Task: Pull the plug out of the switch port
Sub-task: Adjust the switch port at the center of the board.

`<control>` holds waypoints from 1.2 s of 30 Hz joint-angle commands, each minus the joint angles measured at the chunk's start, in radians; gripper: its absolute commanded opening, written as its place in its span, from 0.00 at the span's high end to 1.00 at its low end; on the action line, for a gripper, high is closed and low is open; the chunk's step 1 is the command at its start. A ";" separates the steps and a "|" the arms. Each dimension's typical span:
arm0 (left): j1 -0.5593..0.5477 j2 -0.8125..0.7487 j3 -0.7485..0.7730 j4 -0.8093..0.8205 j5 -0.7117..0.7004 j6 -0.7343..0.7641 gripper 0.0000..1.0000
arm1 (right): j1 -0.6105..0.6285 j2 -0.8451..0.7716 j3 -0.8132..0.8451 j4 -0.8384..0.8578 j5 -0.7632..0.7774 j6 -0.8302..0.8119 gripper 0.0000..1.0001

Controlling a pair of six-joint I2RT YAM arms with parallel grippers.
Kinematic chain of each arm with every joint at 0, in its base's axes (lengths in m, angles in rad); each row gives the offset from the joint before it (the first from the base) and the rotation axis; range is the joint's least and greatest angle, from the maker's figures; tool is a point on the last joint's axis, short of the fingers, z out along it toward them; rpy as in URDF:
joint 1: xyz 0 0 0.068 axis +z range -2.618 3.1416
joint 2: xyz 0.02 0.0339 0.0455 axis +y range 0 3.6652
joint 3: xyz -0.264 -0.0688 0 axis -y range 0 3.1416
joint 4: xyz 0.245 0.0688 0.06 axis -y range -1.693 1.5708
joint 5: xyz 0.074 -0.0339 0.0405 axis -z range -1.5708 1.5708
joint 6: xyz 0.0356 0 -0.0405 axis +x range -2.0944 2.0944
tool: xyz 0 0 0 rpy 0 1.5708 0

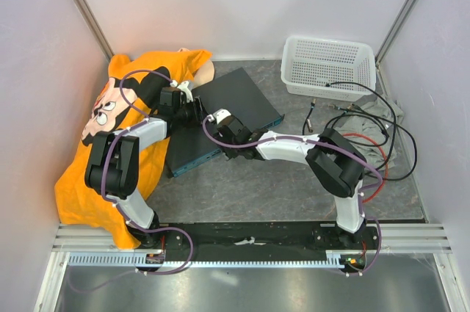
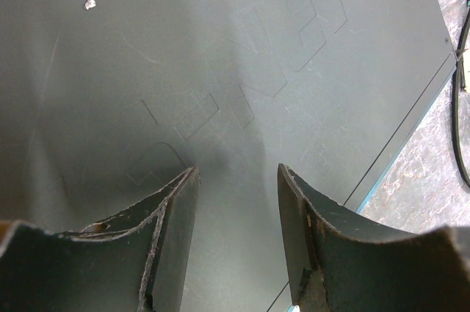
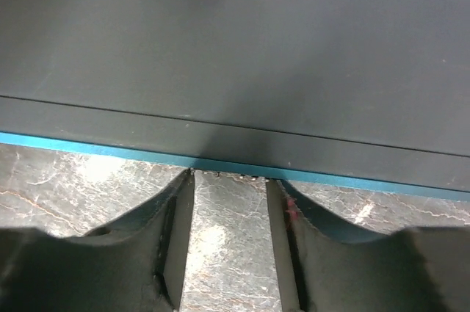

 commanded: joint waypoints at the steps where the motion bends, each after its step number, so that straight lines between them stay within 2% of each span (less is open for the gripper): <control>1: -0.004 0.048 -0.042 -0.121 -0.048 0.021 0.44 | 0.004 0.030 0.057 0.112 -0.002 0.024 0.57; 4: -0.004 0.048 -0.042 -0.122 -0.048 0.021 0.44 | 0.004 0.021 0.053 0.113 -0.014 0.020 0.75; 5: -0.004 0.050 -0.039 -0.124 -0.048 0.020 0.44 | 0.004 0.010 0.043 0.116 -0.020 0.016 0.85; 8: -0.004 0.053 -0.034 -0.127 -0.048 0.020 0.44 | 0.004 -0.016 0.008 0.126 -0.072 -0.006 0.99; 12: -0.004 0.060 -0.025 -0.133 -0.048 0.018 0.44 | 0.004 -0.058 -0.047 0.124 -0.097 -0.038 0.99; 15: -0.004 0.059 -0.025 -0.135 -0.046 0.021 0.44 | 0.000 -0.111 -0.116 0.109 -0.048 -0.035 0.99; 19: -0.004 0.059 -0.025 -0.135 -0.043 0.026 0.44 | -0.048 -0.186 -0.187 0.093 -0.022 -0.015 1.00; 25: -0.004 0.059 -0.025 -0.136 -0.036 0.038 0.45 | -0.124 -0.248 -0.204 0.058 -0.042 -0.048 0.99; 27: -0.004 0.059 -0.022 -0.145 -0.039 0.041 0.45 | -0.140 -0.254 -0.213 0.063 -0.020 -0.064 0.92; 28: -0.004 0.059 -0.020 -0.150 -0.036 0.041 0.44 | -0.160 -0.256 -0.214 0.063 -0.011 -0.064 0.82; 29: -0.004 0.059 -0.020 -0.153 -0.026 0.041 0.44 | -0.169 -0.251 -0.213 0.061 -0.019 -0.067 0.64; 31: -0.005 0.059 -0.023 -0.150 -0.002 0.034 0.44 | -0.190 -0.248 -0.211 0.060 -0.014 -0.081 0.53; 32: -0.005 0.060 -0.024 -0.150 0.003 0.026 0.45 | -0.200 -0.248 -0.214 0.058 -0.011 -0.081 0.44; 36: -0.005 0.074 -0.002 -0.174 0.026 0.024 0.45 | -0.223 -0.249 -0.220 0.060 -0.026 -0.116 0.39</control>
